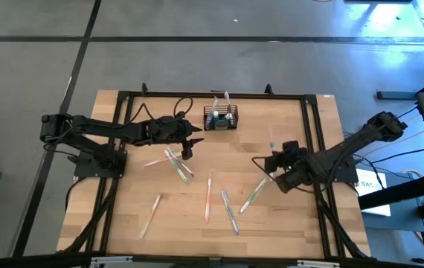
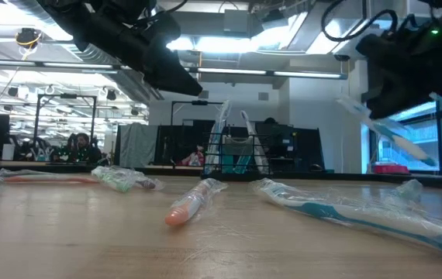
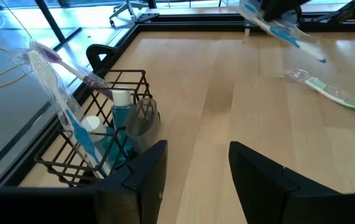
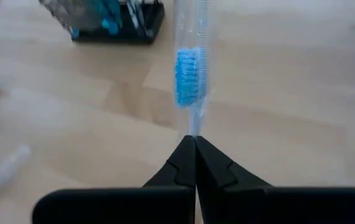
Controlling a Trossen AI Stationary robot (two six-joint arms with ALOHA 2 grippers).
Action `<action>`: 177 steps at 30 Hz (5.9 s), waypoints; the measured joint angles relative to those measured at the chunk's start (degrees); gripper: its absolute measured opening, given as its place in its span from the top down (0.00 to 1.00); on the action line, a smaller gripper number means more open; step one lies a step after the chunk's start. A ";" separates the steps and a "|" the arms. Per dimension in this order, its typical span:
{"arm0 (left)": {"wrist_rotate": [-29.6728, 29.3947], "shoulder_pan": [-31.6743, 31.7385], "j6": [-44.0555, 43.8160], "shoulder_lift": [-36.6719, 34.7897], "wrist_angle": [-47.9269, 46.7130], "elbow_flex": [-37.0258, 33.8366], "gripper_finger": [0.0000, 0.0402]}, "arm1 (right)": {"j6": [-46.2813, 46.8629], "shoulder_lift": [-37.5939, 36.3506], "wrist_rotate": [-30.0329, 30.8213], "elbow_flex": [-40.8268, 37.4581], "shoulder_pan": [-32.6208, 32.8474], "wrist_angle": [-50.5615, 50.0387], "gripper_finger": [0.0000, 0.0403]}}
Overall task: Pick & Place toothbrushing station
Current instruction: Put the right blue toothbrush in the right section of the wire organizer
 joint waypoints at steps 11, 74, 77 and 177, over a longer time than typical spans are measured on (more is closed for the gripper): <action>-0.02 0.00 0.00 -0.02 -0.02 0.07 0.58 | -22.79 -2.60 3.33 0.00 -11.64 14.91 1.00; -0.03 0.00 -1.51 -0.02 -3.08 0.09 0.58 | -76.24 13.81 -25.27 0.00 -53.71 89.99 1.00; -0.03 0.02 -1.53 -0.02 -3.08 0.09 0.58 | -77.96 15.42 -25.46 0.00 -53.91 92.63 1.00; -0.02 0.00 -1.99 -0.02 -6.08 0.09 0.58 | -87.38 25.94 -18.36 -0.02 -44.10 83.04 0.86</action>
